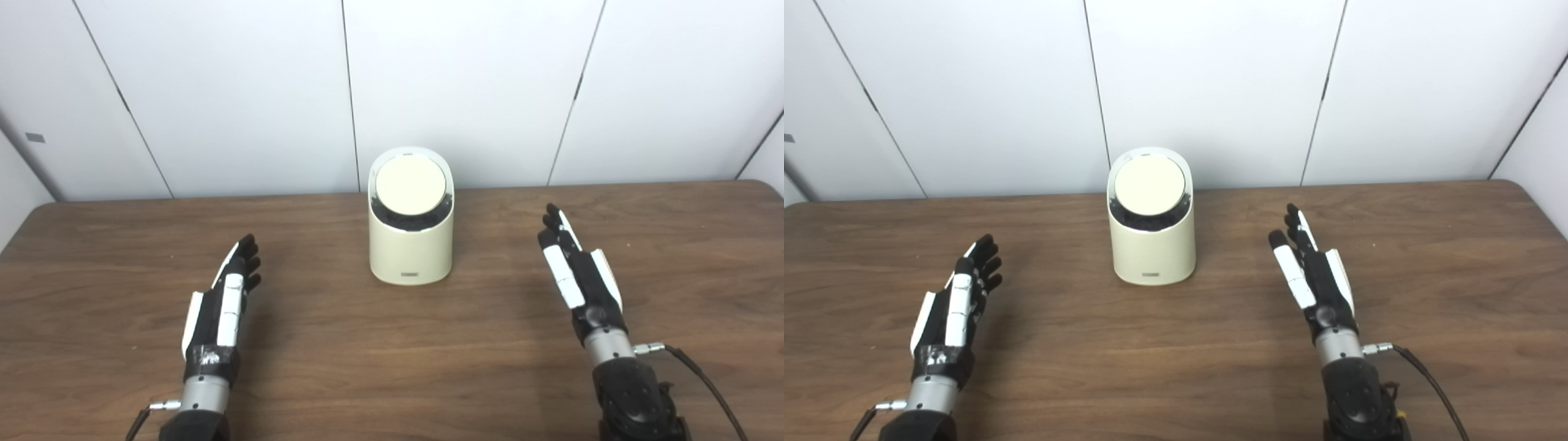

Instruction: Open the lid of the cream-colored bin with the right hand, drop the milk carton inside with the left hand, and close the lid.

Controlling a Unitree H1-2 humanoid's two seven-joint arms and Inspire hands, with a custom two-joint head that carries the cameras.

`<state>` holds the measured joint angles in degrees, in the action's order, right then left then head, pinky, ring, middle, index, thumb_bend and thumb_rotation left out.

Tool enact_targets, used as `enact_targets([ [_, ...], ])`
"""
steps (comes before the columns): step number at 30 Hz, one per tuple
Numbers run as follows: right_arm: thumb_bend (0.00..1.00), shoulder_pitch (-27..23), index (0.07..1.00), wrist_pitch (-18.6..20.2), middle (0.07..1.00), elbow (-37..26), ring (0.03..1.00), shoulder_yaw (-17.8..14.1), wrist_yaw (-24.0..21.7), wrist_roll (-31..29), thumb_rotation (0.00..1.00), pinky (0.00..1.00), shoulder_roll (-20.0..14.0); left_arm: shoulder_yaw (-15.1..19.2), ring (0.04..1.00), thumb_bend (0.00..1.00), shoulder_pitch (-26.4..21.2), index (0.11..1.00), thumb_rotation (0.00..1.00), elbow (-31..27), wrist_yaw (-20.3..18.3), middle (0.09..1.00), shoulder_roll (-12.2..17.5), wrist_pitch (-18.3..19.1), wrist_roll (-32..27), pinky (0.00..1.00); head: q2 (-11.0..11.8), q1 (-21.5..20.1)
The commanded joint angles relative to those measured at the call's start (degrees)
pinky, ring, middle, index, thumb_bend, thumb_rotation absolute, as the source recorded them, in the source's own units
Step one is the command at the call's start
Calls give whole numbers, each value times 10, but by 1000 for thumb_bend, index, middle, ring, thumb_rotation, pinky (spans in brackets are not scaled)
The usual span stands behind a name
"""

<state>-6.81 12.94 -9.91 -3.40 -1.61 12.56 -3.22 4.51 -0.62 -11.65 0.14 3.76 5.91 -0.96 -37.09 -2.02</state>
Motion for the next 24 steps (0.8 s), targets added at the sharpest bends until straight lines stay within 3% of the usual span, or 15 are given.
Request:
enact_targets([
  [1,665,-6,979,-40,974,-20,975,-1,8,-17,1000,924,-1,-1,917,617,4,961,985,-10,-1,933,3,-43,3,903,-1,0],
  [9,635,31,982,-72,961,-18,953,-1,16,-45,1000,962,1,0,898,542,48,946,957,7,6,918,-10,-108,7,865,-4,2],
  [17,644,49,982,-88,965,-22,952,0,19,-69,1000,993,3,3,894,546,56,936,948,16,16,911,-8,-134,24,865,-8,1],
  [24,606,58,987,-90,964,-25,956,-1,20,-80,1000,1000,4,9,873,580,63,911,909,58,30,888,-14,-185,33,861,-8,-2],
])
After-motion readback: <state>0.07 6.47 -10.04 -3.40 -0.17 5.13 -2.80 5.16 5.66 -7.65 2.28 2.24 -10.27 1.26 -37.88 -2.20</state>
